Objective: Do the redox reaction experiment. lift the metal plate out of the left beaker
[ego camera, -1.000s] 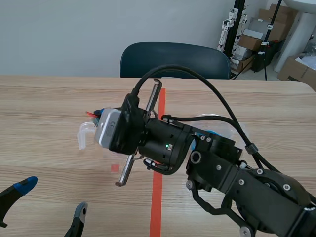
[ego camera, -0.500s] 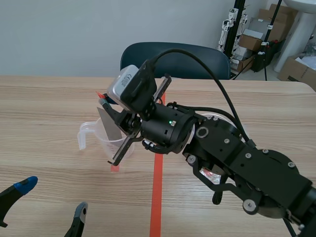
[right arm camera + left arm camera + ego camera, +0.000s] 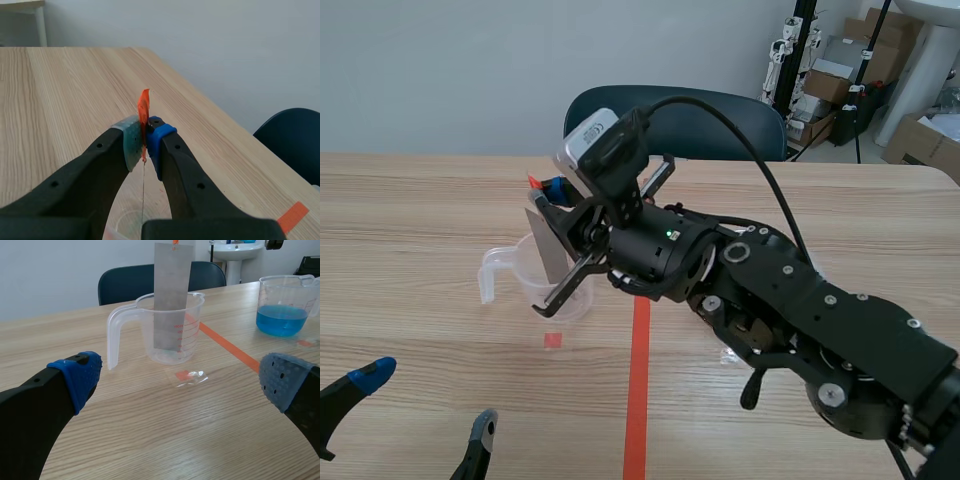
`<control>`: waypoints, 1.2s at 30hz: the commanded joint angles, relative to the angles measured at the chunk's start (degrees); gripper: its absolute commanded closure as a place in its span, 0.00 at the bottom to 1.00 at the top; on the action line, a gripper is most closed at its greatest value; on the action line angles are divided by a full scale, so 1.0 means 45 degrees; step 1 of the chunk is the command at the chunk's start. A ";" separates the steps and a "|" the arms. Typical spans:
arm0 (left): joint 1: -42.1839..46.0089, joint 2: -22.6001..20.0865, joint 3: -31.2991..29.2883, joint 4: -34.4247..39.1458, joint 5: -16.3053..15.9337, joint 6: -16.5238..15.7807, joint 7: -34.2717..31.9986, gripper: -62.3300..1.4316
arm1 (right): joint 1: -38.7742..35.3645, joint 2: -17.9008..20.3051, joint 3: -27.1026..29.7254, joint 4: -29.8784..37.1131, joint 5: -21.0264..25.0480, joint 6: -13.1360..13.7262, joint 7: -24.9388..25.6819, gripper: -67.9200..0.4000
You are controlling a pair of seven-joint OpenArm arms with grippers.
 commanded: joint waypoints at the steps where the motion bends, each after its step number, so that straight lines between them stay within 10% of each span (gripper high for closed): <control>1: -0.0039 -0.0015 -0.0015 0.0209 -0.0073 -0.0024 -0.0175 0.00 | 0.0364 -0.0068 0.0039 0.0316 0.0471 0.0107 -0.0136 0.99; 36: -0.0039 -0.0015 -0.0015 0.0209 -0.0073 -0.0024 -0.0170 0.00 | 0.0680 0.0321 0.0442 0.3317 0.3755 0.0131 -0.4711 0.99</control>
